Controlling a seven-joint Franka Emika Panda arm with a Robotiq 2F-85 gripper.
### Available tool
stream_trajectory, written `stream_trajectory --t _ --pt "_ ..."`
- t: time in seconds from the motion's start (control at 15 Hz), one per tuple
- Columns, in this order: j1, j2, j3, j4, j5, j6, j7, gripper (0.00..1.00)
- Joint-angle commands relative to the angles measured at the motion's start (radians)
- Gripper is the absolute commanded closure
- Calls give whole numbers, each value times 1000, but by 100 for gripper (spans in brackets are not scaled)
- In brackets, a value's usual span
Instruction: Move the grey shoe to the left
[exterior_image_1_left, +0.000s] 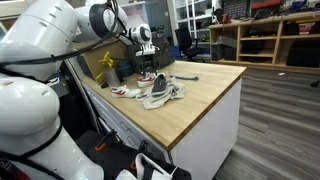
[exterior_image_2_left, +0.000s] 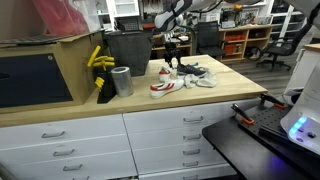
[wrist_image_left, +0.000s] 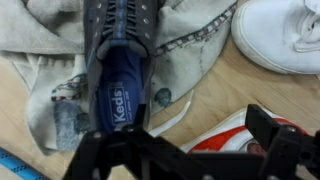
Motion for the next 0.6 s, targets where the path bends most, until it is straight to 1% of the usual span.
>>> stream_trajectory --t 0.0,0.2,0.53 --pt "4 7 -35 12 -42 -13 26 0" --pt "-5 32 -43 34 -44 -2 24 0" --pt "-1 81 -26 78 -26 -8 22 0"
